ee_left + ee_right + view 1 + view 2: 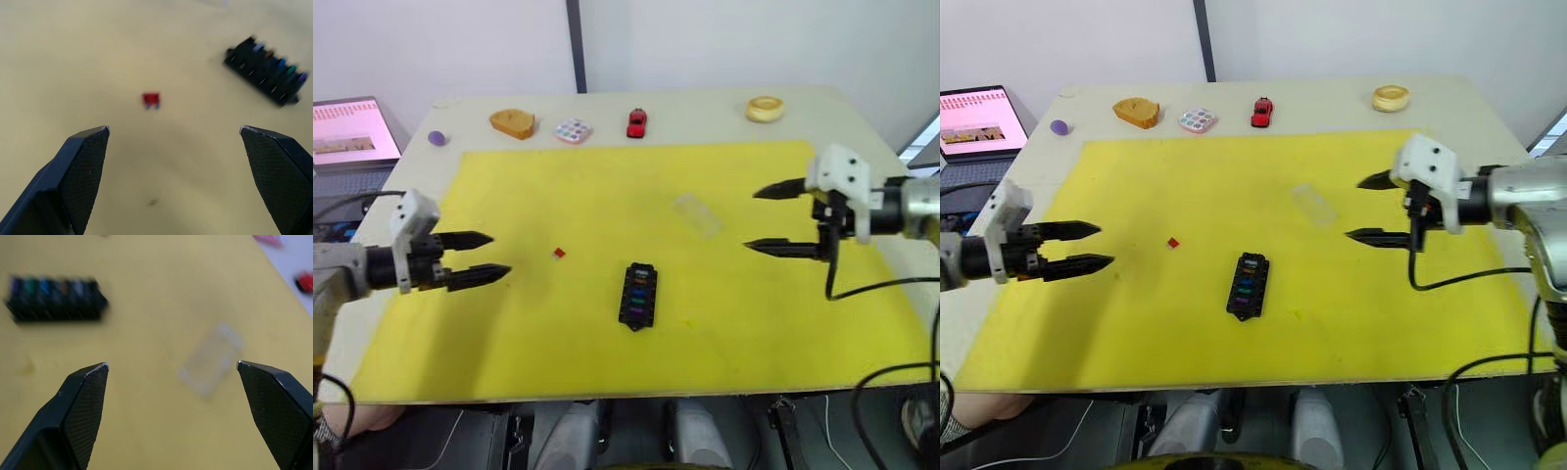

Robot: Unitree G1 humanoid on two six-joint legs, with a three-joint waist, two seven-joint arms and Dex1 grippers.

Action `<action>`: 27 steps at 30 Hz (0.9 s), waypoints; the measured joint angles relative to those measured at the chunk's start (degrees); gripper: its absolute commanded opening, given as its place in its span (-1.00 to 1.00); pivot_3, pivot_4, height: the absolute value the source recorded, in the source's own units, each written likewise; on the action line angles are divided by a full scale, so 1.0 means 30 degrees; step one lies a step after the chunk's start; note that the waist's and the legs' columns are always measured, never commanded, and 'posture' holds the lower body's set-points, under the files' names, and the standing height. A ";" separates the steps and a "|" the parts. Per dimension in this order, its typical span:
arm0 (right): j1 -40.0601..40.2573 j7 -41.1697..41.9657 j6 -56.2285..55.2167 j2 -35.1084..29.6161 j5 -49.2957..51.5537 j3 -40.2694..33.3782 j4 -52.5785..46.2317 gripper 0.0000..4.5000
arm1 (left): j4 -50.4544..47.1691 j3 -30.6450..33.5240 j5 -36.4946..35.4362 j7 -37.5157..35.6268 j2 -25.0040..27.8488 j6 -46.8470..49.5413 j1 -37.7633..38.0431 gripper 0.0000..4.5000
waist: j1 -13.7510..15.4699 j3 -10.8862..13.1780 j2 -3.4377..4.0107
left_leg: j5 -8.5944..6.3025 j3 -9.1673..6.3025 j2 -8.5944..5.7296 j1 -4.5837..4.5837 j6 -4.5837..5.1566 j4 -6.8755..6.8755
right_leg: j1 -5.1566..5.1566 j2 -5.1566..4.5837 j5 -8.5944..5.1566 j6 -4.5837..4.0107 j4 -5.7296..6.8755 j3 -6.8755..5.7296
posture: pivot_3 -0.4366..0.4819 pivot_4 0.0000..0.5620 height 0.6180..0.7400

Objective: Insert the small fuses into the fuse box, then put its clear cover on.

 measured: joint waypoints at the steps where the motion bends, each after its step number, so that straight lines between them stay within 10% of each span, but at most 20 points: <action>1: -0.0385 -0.0192 0.0379 0.0479 0.0318 0.0269 -0.0433 0.97 | 0.0686 -0.0453 -0.0018 -0.0048 -0.0285 0.0456 -0.0721 1.00 | 0.0015 0.0002 -0.0004 | 0.0002 -0.0003 -0.0002 -0.0008 0.0001 0.0010 | -0.0004 0.0002 0.0001 0.0002 0.0002 -0.0002 | -0.05 -0.47 1.00; 6: -0.1309 -0.1256 0.1631 0.1957 0.1142 0.1488 -0.1685 1.00 | 0.6093 -0.2393 0.0027 -0.0498 -0.2025 0.2983 -0.5044 -0.04 | 0.0028 0.0015 -0.0092 | 0.0000 -0.0017 -0.0028 -0.0021 0.0017 0.0049 | 0.0012 -0.0002 0.0005 0.0010 0.0002 -0.0013 | -0.05 -0.47 1.00; 27: -0.1263 -0.3305 0.3924 0.2294 0.2478 0.1922 -0.3793 1.00 | 1.5534 -0.4591 0.3054 -0.2082 -0.5386 0.3064 -0.9045 -0.04 | 0.0019 0.0009 -0.0117 | 0.0010 -0.0018 -0.0026 -0.0018 0.0011 0.0060 | 0.0013 -0.0006 0.0005 0.0011 0.0029 -0.0009 | -0.05 -0.47 1.00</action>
